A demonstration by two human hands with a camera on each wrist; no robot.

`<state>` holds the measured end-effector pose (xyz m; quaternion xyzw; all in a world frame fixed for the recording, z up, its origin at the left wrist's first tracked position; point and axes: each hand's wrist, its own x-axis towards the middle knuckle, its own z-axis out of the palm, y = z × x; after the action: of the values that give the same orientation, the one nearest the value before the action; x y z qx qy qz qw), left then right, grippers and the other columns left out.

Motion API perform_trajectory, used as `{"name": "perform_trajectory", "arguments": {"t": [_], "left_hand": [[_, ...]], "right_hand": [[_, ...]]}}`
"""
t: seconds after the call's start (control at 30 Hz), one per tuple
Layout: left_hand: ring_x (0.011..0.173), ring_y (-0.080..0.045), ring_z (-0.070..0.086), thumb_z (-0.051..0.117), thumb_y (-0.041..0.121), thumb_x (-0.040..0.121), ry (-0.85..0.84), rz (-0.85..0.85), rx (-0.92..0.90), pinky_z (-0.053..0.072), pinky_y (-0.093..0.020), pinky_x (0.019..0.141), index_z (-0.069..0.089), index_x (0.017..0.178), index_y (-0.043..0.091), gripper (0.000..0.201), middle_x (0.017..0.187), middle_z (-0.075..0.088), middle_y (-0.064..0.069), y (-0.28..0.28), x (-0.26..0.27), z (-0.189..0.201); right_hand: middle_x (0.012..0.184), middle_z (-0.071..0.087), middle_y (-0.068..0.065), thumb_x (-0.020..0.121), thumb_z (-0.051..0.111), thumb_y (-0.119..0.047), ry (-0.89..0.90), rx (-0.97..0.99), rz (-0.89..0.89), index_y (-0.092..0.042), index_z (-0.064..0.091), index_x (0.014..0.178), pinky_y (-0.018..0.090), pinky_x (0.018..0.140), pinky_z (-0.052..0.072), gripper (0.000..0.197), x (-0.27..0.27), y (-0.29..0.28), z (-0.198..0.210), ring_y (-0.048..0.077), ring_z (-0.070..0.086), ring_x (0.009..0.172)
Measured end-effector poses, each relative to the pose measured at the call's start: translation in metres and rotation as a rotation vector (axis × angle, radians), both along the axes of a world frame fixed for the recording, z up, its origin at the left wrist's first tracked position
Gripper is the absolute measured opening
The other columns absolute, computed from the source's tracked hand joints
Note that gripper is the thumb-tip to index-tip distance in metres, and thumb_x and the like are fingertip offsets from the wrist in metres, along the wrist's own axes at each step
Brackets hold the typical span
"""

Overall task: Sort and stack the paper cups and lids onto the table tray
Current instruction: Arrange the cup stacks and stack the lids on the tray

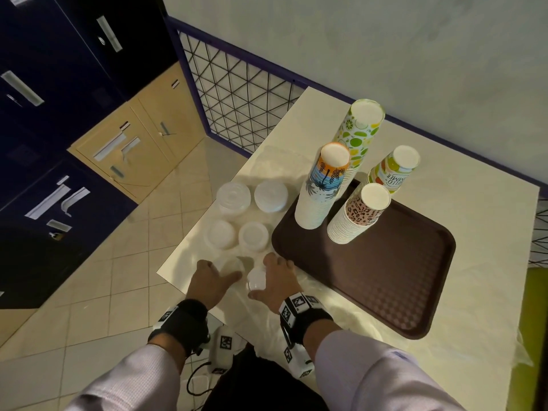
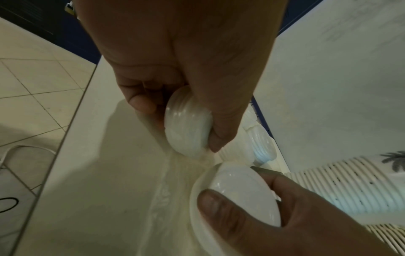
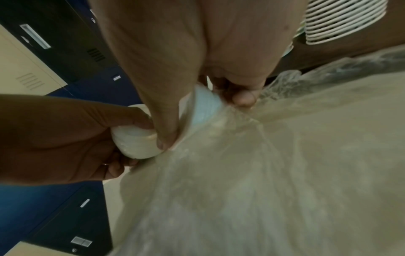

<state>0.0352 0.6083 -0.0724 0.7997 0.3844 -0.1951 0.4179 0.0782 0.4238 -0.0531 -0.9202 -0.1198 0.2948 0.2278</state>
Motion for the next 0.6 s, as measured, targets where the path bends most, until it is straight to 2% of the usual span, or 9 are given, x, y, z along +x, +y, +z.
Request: {"name": "perform_trajectory", "arguments": {"t": [0.13, 0.27, 0.33, 0.43, 0.6], "left_hand": [[0.097, -0.023, 0.06, 0.088, 0.042, 0.08, -0.029, -0.029, -0.019, 0.044, -0.03, 0.069, 0.046, 0.125, 0.01, 0.069, 0.111, 0.059, -0.003, 0.002, -0.008, 0.004], [0.104, -0.026, 0.061, 0.084, 0.043, 0.083, -0.053, -0.066, -0.029, 0.049, -0.035, 0.078, 0.047, 0.133, 0.009, 0.07, 0.121, 0.061, -0.007, 0.007, -0.016, 0.008], [0.102, -0.026, 0.063, 0.084, 0.045, 0.084, -0.069, -0.074, -0.034, 0.05, -0.037, 0.078, 0.047, 0.133, 0.011, 0.07, 0.121, 0.063, -0.007, 0.01, -0.019, 0.014], [0.096, -0.02, 0.063, 0.082, 0.043, 0.086, -0.117, -0.067, -0.058, 0.05, -0.035, 0.071, 0.049, 0.13, 0.014, 0.063, 0.116, 0.064, -0.003, 0.011, -0.022, 0.03], [0.097, -0.013, 0.064, 0.082, 0.038, 0.087, -0.259, -0.093, -0.096, 0.05, -0.033, 0.072, 0.057, 0.123, 0.021, 0.048, 0.11, 0.066, 0.009, -0.002, -0.015, 0.064]], "right_hand": [[0.139, 0.049, 0.004, 0.085, 0.077, -0.039, 0.009, 0.135, -0.065, -0.018, 0.039, 0.142, 0.041, 0.111, 0.039, 0.071, -0.004, -0.005, -0.001, 0.026, 0.038, 0.131], [0.138, 0.045, 0.006, 0.093, 0.07, -0.037, 0.098, 0.254, -0.164, -0.017, 0.045, 0.141, 0.035, 0.109, 0.042, 0.057, -0.011, -0.012, 0.002, 0.022, 0.046, 0.128], [0.139, 0.048, 0.004, 0.094, 0.069, -0.038, 0.123, 0.325, -0.249, -0.018, 0.047, 0.141, 0.029, 0.106, 0.042, 0.056, -0.011, -0.018, 0.005, 0.019, 0.05, 0.127], [0.132, 0.057, 0.0, 0.095, 0.067, -0.037, 0.073, 0.394, -0.353, -0.017, 0.052, 0.138, 0.02, 0.096, 0.037, 0.051, -0.008, -0.029, 0.018, 0.015, 0.053, 0.12], [0.119, 0.062, -0.005, 0.097, 0.063, -0.036, 0.027, 0.554, -0.442, -0.023, 0.055, 0.129, 0.023, 0.089, 0.044, 0.036, -0.007, -0.056, 0.039, 0.013, 0.058, 0.106]]}}
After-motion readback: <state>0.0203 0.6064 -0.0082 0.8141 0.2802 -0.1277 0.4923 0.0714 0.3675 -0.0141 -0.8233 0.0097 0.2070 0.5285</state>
